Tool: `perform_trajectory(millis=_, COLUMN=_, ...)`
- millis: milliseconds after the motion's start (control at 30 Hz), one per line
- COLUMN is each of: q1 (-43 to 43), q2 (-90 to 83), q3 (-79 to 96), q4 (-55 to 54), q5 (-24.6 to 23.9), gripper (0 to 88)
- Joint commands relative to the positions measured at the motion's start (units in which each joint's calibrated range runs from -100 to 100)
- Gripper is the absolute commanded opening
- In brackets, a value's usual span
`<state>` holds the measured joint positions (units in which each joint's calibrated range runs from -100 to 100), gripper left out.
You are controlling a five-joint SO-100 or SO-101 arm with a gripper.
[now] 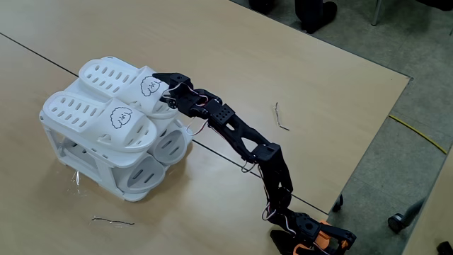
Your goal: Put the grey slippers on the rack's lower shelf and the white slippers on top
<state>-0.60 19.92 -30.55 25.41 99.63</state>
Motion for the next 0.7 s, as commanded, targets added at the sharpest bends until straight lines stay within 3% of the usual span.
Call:
perform_trajectory(millis=0, q1=0.27, q2=-10.37, q3=2.90, q4=-0.39, q5=0.37, gripper=25.2)
perform_trajectory(millis=533, q1=0.27, q2=-29.30, q3=23.11, q4=-0.56, q5=0.37, gripper=24.1)
perform_trajectory(millis=667, q1=1.59, q2=-36.70, q3=23.20, q4=-0.56, q5=0.37, gripper=11.4)
